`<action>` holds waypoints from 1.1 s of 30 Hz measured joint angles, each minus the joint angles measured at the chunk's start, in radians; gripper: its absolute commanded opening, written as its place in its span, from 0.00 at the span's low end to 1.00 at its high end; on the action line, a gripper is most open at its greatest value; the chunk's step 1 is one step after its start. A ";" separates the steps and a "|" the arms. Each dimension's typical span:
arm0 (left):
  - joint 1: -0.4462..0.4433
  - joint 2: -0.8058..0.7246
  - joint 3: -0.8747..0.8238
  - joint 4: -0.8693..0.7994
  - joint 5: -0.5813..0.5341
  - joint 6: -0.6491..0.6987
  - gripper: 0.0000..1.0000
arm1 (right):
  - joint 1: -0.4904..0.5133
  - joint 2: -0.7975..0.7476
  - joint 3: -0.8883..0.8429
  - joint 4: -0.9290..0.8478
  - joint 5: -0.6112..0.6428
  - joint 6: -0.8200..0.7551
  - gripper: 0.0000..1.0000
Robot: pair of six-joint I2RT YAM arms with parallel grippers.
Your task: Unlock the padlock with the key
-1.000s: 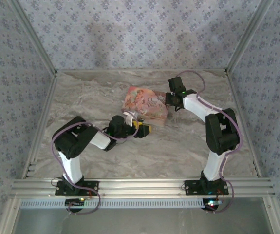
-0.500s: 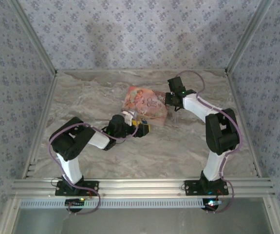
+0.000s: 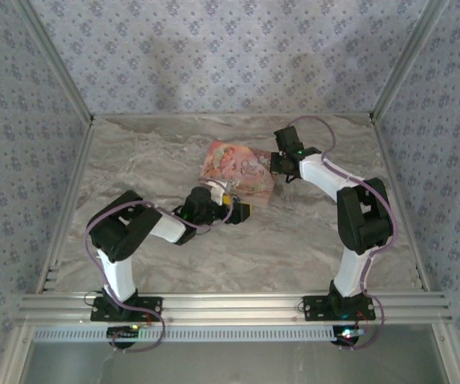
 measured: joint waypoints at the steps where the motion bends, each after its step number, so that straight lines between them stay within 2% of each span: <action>1: -0.001 0.003 0.002 0.001 0.001 0.000 0.93 | 0.000 0.000 0.000 0.001 0.000 0.000 0.00; 15: 0.017 0.032 -0.016 0.086 0.065 -0.037 0.88 | 0.001 0.001 0.000 0.005 0.002 0.000 0.00; 20: 0.024 0.040 -0.029 0.119 0.087 -0.062 0.81 | 0.004 0.001 0.000 0.005 0.000 0.000 0.00; 28: 0.025 0.055 -0.064 0.206 0.090 -0.095 0.85 | 0.006 0.001 0.000 0.005 -0.001 0.000 0.00; 33: 0.025 0.055 -0.089 0.257 0.092 -0.102 0.80 | 0.006 0.001 0.000 0.004 -0.001 0.000 0.00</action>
